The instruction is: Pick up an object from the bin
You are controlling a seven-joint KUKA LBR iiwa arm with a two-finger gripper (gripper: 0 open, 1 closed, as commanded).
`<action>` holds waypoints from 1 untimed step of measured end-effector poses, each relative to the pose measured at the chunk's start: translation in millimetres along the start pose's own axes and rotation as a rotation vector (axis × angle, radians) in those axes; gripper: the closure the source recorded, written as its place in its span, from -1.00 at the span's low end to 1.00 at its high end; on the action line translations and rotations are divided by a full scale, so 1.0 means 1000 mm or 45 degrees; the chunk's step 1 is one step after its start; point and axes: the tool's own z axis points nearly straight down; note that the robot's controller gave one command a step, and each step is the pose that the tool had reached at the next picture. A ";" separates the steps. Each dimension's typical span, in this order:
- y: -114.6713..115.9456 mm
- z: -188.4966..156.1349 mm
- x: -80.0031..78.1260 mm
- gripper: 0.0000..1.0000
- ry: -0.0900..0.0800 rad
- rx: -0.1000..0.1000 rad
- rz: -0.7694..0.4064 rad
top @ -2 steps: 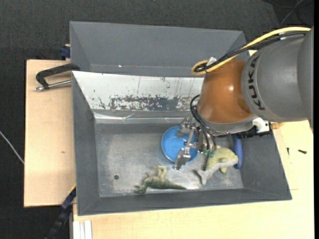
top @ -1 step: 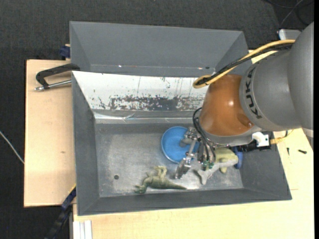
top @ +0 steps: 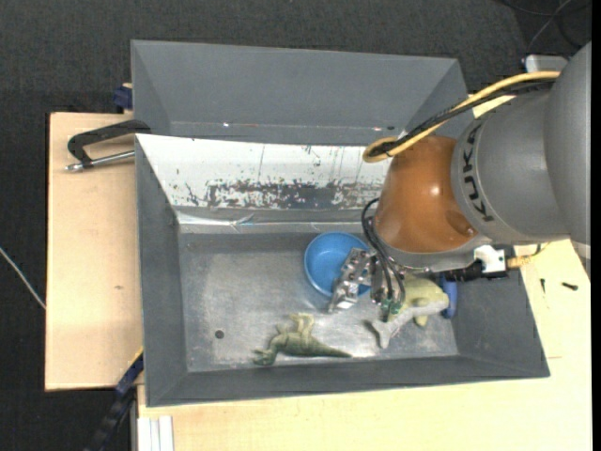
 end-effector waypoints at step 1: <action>-0.007 -0.129 0.007 1.00 -0.009 0.003 -0.280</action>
Offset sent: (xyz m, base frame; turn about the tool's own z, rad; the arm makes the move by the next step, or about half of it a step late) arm -0.0114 -0.0059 0.1252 -0.2194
